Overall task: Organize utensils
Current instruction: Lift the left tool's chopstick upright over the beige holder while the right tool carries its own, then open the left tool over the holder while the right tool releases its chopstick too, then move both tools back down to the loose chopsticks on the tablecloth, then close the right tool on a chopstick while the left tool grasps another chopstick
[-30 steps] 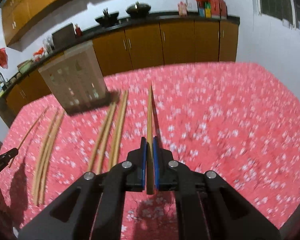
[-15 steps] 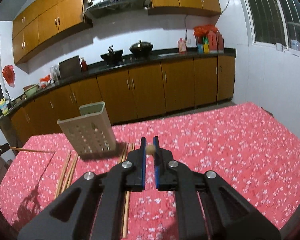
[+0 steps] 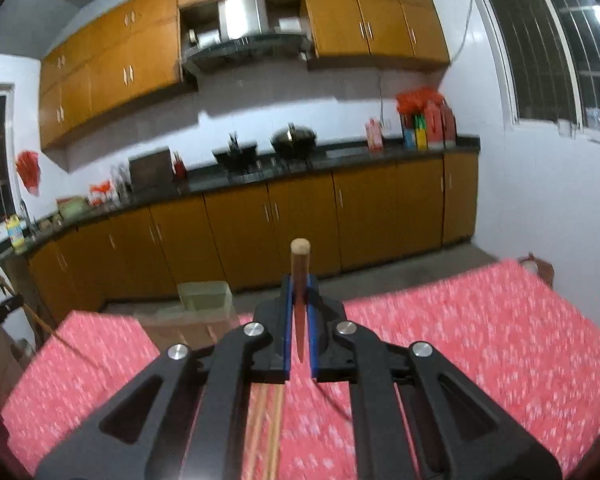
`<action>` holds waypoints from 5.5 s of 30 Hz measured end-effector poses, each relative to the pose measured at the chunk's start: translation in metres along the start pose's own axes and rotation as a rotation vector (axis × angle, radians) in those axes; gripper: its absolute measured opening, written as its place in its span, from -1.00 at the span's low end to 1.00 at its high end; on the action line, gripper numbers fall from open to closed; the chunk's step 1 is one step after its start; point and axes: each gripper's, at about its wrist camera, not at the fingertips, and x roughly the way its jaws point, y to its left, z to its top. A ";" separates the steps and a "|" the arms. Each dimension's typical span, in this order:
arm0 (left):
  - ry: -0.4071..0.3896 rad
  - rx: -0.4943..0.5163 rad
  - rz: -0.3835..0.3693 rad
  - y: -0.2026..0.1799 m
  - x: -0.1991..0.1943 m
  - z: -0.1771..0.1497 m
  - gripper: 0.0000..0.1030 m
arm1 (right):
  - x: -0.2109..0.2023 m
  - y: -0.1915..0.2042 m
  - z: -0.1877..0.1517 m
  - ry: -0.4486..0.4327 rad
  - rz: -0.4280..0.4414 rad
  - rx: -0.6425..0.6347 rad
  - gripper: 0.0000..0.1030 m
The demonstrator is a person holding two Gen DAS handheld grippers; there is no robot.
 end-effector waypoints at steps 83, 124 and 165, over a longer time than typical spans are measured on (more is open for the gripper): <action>0.386 -0.039 -0.156 -0.043 0.033 -0.173 -0.24 | 0.062 0.018 -0.205 0.652 0.046 0.010 -0.76; 0.492 0.049 -0.057 -0.038 0.072 -0.184 -0.86 | 0.074 0.003 -0.202 0.620 -0.051 -0.028 -0.85; 0.477 -0.031 -0.074 -0.012 0.062 -0.184 -0.85 | 0.073 -0.007 -0.201 0.607 -0.047 -0.009 -0.84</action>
